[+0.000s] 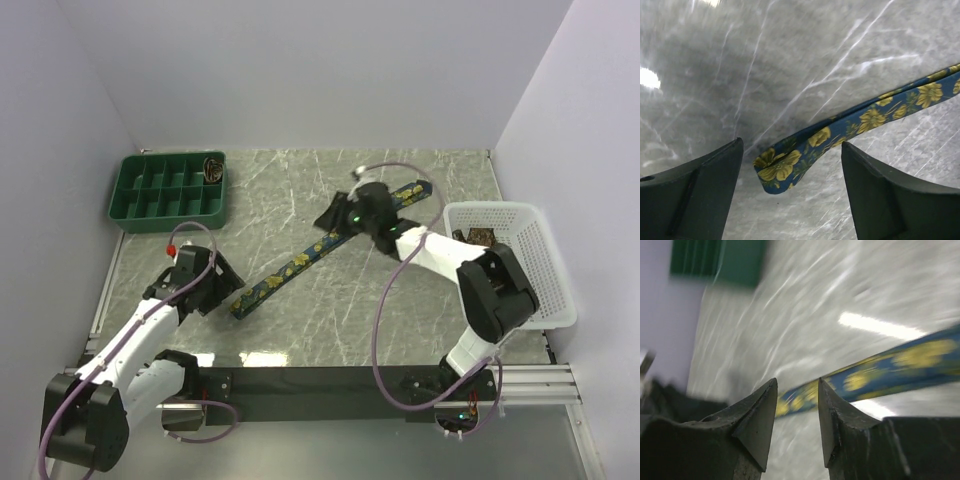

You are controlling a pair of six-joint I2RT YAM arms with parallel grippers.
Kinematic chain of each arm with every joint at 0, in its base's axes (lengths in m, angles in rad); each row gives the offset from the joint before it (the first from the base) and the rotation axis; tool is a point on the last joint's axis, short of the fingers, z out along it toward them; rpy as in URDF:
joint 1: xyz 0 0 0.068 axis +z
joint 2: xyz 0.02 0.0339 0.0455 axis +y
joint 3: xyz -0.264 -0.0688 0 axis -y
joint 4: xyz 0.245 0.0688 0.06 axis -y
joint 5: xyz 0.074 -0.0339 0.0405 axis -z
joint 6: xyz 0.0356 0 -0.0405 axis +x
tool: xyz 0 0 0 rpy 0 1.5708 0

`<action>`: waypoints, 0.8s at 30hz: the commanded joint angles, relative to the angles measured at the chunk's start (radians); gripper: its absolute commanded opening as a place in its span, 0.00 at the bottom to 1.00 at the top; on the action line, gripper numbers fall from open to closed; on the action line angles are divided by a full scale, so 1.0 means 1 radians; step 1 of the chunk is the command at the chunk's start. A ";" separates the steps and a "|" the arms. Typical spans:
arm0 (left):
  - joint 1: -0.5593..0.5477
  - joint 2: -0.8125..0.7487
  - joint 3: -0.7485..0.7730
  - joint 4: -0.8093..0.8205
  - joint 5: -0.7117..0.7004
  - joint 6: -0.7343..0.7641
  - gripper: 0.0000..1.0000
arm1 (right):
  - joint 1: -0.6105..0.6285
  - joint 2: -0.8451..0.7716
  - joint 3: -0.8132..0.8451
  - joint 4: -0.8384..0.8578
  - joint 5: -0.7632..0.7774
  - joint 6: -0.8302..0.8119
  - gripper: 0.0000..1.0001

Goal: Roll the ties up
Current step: Roll the tie

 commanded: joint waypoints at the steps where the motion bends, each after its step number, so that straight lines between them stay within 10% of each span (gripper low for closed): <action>1: -0.006 -0.024 -0.030 -0.001 0.037 -0.077 0.84 | 0.094 0.024 -0.011 0.074 -0.148 -0.052 0.45; 16: -0.039 -0.032 -0.185 0.178 0.123 -0.201 0.45 | 0.117 0.032 -0.121 0.172 -0.134 -0.009 0.44; 24: -0.042 0.212 -0.064 0.303 0.124 -0.120 0.28 | 0.108 -0.017 -0.120 0.122 -0.077 -0.033 0.43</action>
